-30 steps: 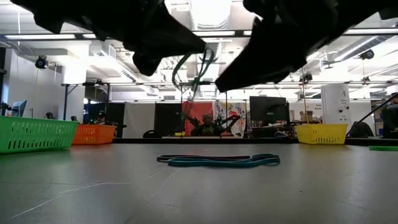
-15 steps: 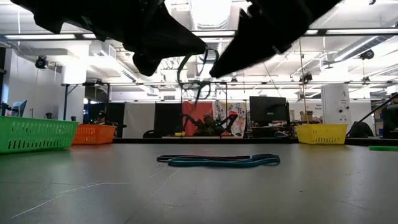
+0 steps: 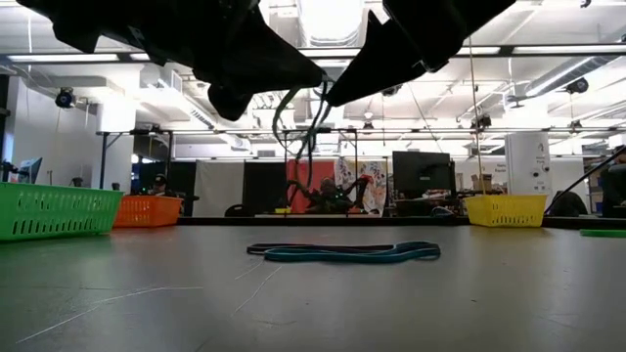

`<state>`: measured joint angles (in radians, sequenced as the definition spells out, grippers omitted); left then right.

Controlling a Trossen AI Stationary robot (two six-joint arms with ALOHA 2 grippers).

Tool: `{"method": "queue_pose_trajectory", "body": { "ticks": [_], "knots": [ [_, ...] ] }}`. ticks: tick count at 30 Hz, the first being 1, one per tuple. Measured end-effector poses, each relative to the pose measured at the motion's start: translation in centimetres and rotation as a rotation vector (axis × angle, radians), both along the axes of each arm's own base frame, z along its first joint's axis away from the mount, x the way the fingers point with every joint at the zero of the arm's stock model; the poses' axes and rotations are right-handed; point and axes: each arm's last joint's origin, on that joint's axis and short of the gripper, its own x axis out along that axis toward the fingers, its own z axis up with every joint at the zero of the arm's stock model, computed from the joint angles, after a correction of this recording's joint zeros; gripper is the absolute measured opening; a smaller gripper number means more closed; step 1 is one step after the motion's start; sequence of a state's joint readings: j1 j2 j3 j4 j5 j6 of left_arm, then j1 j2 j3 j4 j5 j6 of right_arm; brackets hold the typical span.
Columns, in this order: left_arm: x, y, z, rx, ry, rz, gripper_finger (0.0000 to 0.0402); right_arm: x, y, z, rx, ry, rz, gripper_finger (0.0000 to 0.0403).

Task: Sort rubber bands into baskets
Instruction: Put the center blue rubber band into the yellow bin

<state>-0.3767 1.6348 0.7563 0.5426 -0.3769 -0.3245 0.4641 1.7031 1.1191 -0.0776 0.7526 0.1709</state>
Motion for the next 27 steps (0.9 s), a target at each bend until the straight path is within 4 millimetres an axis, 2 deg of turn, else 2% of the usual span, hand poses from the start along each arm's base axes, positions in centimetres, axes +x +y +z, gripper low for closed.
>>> {"method": "queue_pose_trajectory", "body": {
  "ticks": [5,12,19,23,27],
  "knots": [
    [0.0,0.1,0.0,-0.001,-0.002,0.020,0.0000,0.0,0.0,0.0,-0.003,0.001,0.002,0.0014],
    [-0.1,0.8,-0.4,0.025,0.021,0.164,0.0000,-0.4,-0.2,-0.5,0.000,0.051,-0.021,0.0009],
    [-0.2,2.7,-1.7,-0.003,0.153,0.253,0.0000,-1.6,-0.8,-2.1,0.038,0.170,-0.043,0.0009],
    [-0.4,4.2,-2.6,-0.030,0.225,0.311,0.0011,-2.7,-1.5,-3.2,0.040,0.255,-0.110,0.0009],
    [-0.5,4.7,-2.9,-0.075,0.193,0.304,0.0027,-2.9,-1.7,-3.5,0.058,0.252,-0.140,0.0009]
  ]
}}
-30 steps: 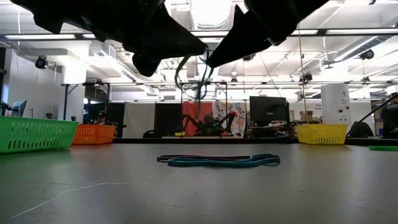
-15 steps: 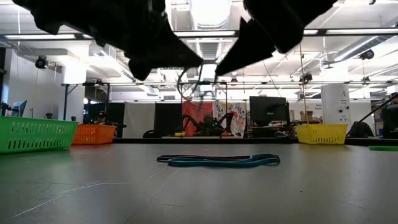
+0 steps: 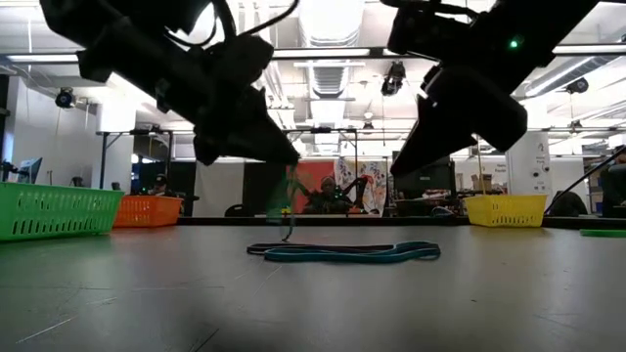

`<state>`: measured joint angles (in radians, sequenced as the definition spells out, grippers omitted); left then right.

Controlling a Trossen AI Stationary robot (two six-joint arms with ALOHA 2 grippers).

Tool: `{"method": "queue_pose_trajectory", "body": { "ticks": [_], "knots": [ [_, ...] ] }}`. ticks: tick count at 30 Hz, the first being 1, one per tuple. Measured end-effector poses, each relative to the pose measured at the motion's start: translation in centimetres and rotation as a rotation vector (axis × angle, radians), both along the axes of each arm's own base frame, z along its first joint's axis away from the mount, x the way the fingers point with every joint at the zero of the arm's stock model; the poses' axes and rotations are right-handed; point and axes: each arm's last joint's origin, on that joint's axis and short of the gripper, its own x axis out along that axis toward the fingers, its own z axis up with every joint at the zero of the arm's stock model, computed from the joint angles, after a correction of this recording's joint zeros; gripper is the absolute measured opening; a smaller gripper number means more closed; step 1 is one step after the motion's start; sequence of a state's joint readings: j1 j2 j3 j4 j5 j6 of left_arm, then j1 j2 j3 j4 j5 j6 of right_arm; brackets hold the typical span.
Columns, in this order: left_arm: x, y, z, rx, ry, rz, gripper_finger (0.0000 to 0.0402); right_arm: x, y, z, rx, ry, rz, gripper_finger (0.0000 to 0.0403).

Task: Sort rubber bands into baskets
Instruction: Put the center blue rubber band into the yellow bin

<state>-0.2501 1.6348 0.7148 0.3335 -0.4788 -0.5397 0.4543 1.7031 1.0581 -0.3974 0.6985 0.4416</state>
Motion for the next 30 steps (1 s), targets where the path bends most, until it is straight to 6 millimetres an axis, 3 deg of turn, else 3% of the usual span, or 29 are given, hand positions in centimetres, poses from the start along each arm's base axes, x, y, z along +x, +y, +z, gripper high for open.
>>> {"method": "queue_pose_trajectory", "body": {
  "ticks": [9,18,26,30],
  "knots": [
    [-0.3,0.7,-0.5,0.012,0.004,0.013,0.0058,0.2,-0.3,0.0,0.008,-0.015,-0.013,0.0009],
    [-0.2,0.6,-0.9,0.014,0.024,0.013,0.0062,1.3,-1.0,0.2,0.087,-0.036,0.033,0.0018],
    [-0.1,0.5,-2.1,0.003,0.067,-0.005,0.0062,3.6,-4.3,-1.3,0.188,-0.059,0.152,0.0076],
    [-0.1,0.5,-2.7,0.007,0.091,-0.004,0.0062,4.8,-6.1,-2.4,0.157,-0.050,0.171,0.0099]
  ]
}}
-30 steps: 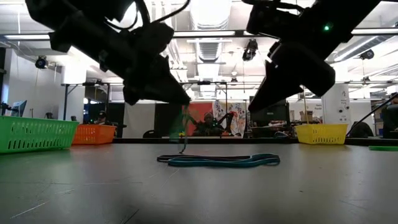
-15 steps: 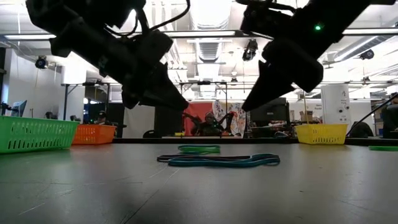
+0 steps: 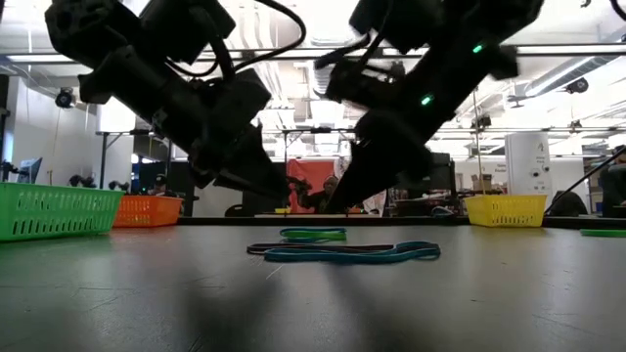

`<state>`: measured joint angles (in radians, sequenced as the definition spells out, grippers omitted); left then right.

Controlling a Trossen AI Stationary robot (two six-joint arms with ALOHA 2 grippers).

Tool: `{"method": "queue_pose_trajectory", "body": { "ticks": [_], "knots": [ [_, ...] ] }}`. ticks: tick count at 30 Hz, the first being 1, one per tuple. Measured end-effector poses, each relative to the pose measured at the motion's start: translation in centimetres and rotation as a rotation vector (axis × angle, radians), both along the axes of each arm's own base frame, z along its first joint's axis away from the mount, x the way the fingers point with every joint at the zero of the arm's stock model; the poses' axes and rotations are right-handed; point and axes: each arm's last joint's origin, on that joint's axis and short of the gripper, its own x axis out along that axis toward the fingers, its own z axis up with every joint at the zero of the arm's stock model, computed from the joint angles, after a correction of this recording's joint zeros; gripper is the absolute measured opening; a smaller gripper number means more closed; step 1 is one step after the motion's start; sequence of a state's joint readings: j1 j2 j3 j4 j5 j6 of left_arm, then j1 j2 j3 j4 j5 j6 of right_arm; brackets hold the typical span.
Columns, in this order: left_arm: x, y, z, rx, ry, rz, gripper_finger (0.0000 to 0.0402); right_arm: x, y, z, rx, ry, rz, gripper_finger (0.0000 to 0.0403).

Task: Sort rubber bands into baskets
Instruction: Put the center blue rubber band into the yellow bin

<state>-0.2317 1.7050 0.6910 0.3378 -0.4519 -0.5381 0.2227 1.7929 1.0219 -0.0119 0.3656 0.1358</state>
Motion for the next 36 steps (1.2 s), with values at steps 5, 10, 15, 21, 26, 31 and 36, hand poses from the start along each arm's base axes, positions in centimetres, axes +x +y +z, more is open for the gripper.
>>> {"method": "queue_pose_trajectory", "body": {
  "ticks": [5,10,15,21,26,31,36],
  "knots": [
    [-0.1,0.0,-0.3,0.007,0.030,0.000,0.0062,0.9,-2.1,-1.2,-0.002,0.039,-0.017,0.0108],
    [-0.3,0.1,-0.5,0.013,0.053,0.000,0.0062,1.2,-2.9,-1.8,0.076,0.065,0.018,0.0095],
    [-0.3,0.1,-0.5,0.014,0.055,0.000,0.0062,1.3,-3.1,-1.8,0.076,0.067,0.014,0.0069],
    [-0.3,0.1,-0.5,0.014,0.056,0.000,0.0062,1.3,-3.4,-1.9,0.074,0.074,0.006,0.0034],
    [-0.3,0.1,-0.5,0.014,0.055,0.000,0.0062,1.3,-3.9,-2.0,0.073,0.081,-0.005,0.0011],
    [-0.3,0.0,-0.5,0.015,0.056,-0.001,0.0061,1.6,-3.9,-1.2,0.051,0.082,0.016,0.0009],
    [-0.5,0.0,-0.5,0.026,0.079,-0.010,0.0061,2.1,-3.9,0.5,0.033,0.061,0.030,0.0009]
  ]
}}
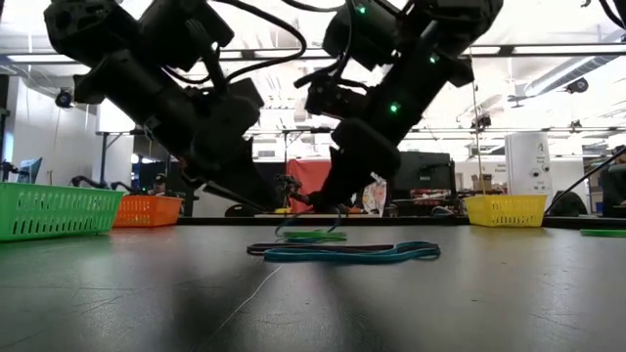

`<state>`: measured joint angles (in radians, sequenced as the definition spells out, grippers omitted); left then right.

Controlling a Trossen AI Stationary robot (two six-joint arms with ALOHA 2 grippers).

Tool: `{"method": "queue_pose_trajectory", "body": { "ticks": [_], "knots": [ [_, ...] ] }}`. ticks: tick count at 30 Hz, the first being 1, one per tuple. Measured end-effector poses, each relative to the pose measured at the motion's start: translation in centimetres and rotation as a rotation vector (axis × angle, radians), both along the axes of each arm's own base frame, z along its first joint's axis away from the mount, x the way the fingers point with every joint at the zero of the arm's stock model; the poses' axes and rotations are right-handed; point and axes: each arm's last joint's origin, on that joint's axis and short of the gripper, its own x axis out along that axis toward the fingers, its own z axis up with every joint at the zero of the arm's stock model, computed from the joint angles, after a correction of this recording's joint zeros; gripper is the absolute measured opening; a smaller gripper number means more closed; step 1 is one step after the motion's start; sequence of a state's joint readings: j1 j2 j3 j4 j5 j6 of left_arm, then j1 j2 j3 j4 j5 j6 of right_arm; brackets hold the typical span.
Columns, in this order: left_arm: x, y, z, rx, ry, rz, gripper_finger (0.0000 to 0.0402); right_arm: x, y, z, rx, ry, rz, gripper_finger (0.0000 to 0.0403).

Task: Sort rubber bands into baskets
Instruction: Put the center blue rubber band into the yellow bin

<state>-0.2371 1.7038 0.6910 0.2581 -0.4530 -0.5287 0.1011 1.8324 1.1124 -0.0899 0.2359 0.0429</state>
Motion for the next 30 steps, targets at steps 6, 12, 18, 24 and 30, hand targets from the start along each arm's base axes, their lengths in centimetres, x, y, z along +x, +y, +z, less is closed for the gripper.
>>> {"method": "queue_pose_trajectory", "body": {
  "ticks": [6,12,18,24,30],
  "knots": [
    [-1.1,-0.1,1.4,0.016,0.046,-0.006,0.0061,0.2,-0.1,1.2,-0.029,0.010,0.012,0.0009],
    [-2.1,0.2,3.1,0.057,0.049,0.029,0.0061,1.0,-0.3,2.9,-0.116,-0.024,0.010,0.0009],
    [-2.6,0.3,3.7,0.061,0.059,0.028,0.0061,1.7,-0.4,4.7,-0.144,-0.015,0.026,0.0009],
    [-2.7,0.1,3.6,0.063,0.065,0.021,0.0061,2.0,-0.6,6.3,-0.214,0.029,0.015,0.0009],
    [-2.7,-0.1,3.6,0.061,0.064,0.014,0.0061,2.2,-0.6,7.2,-0.231,0.038,0.021,0.0009]
  ]
}}
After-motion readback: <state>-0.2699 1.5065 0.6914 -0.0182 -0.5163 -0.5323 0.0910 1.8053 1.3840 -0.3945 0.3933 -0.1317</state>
